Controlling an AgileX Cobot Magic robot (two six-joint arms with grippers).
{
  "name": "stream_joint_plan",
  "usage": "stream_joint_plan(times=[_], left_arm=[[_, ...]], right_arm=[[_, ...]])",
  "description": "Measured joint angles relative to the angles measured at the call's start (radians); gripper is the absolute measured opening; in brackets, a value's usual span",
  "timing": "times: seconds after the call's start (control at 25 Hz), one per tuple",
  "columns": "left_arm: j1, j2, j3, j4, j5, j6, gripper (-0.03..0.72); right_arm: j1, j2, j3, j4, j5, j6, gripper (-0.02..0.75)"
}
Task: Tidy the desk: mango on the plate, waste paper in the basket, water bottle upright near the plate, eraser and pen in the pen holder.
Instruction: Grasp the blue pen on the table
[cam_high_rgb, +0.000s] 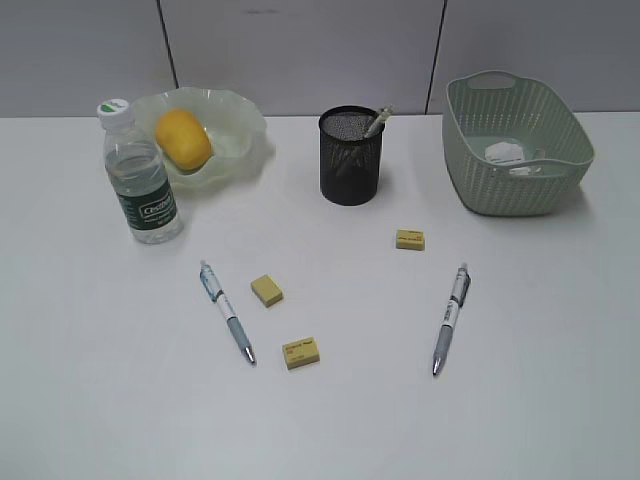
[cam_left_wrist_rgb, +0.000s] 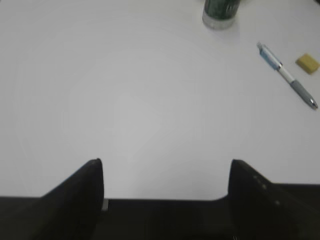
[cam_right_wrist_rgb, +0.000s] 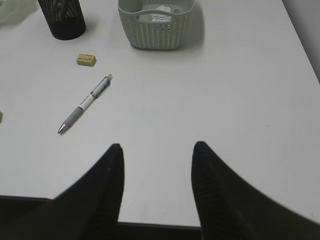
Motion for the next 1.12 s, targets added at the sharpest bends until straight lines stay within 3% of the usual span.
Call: stream_joint_plan(times=[0.44,0.88,1.0,1.12], left_arm=[[0.0,0.498,-0.191,-0.136,0.045,-0.166,0.59],[-0.006,0.909,-0.199,-0.198,-0.001,-0.27,0.589],[-0.064,0.98,-0.203,-0.207,-0.061,-0.322,0.589],[-0.18,1.037,-0.207,-0.231,-0.138,-0.4,0.589]], right_arm=[[0.0,0.0,0.0,0.001,-0.001,0.0,0.364],[0.0,0.0,0.0,0.002,-0.003,0.0,0.364],[0.0,0.0,0.0,0.002,-0.003,0.0,0.364],[0.0,0.0,0.0,0.002,-0.003,0.0,0.364]])
